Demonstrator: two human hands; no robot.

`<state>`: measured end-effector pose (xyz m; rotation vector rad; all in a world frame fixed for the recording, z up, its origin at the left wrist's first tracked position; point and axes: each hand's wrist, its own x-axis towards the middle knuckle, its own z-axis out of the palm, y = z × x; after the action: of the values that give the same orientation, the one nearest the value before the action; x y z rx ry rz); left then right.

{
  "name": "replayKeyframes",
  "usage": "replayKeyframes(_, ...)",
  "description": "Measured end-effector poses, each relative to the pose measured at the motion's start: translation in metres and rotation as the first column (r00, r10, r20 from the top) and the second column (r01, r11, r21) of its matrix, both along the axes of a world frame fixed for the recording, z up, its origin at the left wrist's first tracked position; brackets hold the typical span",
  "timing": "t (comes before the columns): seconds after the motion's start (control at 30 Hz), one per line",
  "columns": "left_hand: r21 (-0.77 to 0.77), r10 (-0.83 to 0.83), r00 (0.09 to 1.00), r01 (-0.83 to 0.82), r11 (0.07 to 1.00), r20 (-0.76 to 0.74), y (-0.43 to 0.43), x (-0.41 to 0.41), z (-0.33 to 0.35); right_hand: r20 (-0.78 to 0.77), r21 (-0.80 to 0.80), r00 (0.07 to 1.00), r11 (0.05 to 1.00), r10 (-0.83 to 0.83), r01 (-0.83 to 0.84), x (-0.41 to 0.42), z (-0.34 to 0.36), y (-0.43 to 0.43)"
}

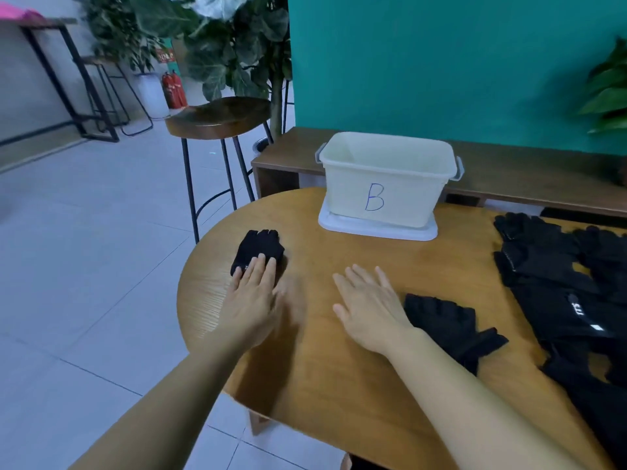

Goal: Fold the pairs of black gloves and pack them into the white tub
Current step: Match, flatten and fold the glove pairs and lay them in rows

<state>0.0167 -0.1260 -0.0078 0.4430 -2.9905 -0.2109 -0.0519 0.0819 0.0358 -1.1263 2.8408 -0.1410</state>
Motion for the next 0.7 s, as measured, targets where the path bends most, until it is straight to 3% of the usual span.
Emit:
replayKeyframes(0.13, 0.014, 0.033, 0.999, -0.033, 0.999, 0.026, -0.043, -0.010, 0.002, -0.010, 0.010, 0.997, 0.997, 0.076, -0.075, -0.008, -0.006, -0.047)
replayKeyframes(0.27, 0.004, -0.047, 0.996, 0.047, 0.999, 0.079, -0.077, -0.025, -0.006, -0.059, -0.022, 0.985, 0.986, 0.161, -0.163, -0.023, -0.018, -0.092)
replayKeyframes(0.4, 0.129, -0.096, 0.989, 0.081, 0.988, 0.114, -0.092, -0.034, -0.012, -0.095, -0.014, 0.972, 0.976, 0.213, -0.215, -0.036, -0.034, -0.124)
replayKeyframes(0.5, 0.230, -0.106, 0.990, 0.082, 0.970, 0.090, -0.089, -0.033, -0.010, -0.130, -0.038, 0.963, 0.970, 0.234, -0.241, -0.042, -0.037, -0.138)
replayKeyframes(0.7, 0.215, -0.100, 0.995, 0.098, 0.972, -0.001, -0.076, -0.023, -0.005, -0.098, -0.146, 0.980, 0.972, 0.171, -0.184, -0.036, -0.037, -0.132)
